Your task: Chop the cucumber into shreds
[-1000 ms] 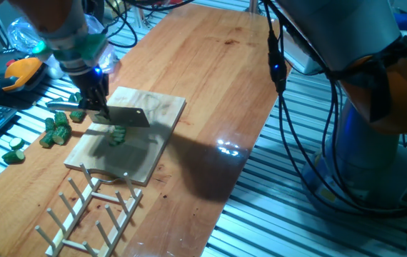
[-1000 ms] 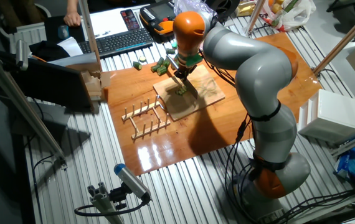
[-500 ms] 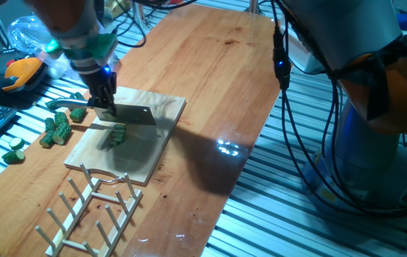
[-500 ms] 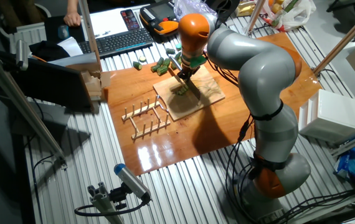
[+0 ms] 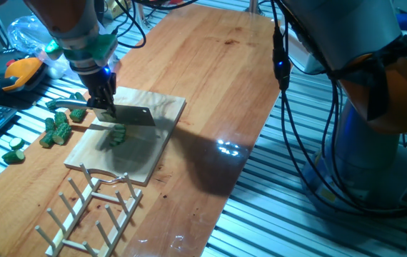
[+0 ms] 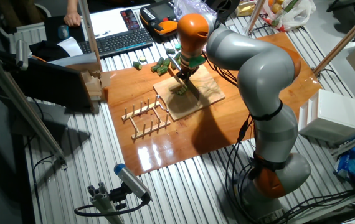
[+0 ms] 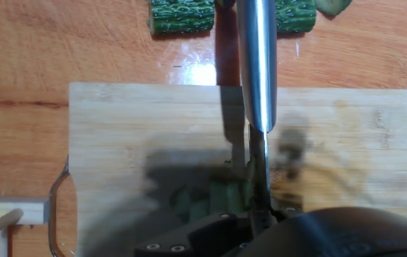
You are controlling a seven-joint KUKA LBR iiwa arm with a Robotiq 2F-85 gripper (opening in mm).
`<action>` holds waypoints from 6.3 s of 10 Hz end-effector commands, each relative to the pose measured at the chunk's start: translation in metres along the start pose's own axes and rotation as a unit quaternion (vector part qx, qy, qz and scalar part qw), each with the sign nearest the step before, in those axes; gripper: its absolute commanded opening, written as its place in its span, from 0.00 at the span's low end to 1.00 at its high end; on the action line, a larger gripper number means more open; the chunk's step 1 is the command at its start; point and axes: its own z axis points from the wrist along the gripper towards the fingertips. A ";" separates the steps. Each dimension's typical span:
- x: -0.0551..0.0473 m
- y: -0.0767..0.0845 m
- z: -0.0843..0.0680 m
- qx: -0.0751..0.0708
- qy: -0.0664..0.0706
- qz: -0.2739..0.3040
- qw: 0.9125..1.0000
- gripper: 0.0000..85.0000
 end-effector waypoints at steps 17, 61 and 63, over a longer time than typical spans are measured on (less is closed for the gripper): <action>0.000 -0.003 0.025 -0.016 -0.024 -0.004 1.000 0.00; 0.004 0.013 -0.010 -0.009 -0.008 0.005 1.000 0.00; 0.003 0.017 -0.007 0.016 -0.013 0.007 1.000 0.00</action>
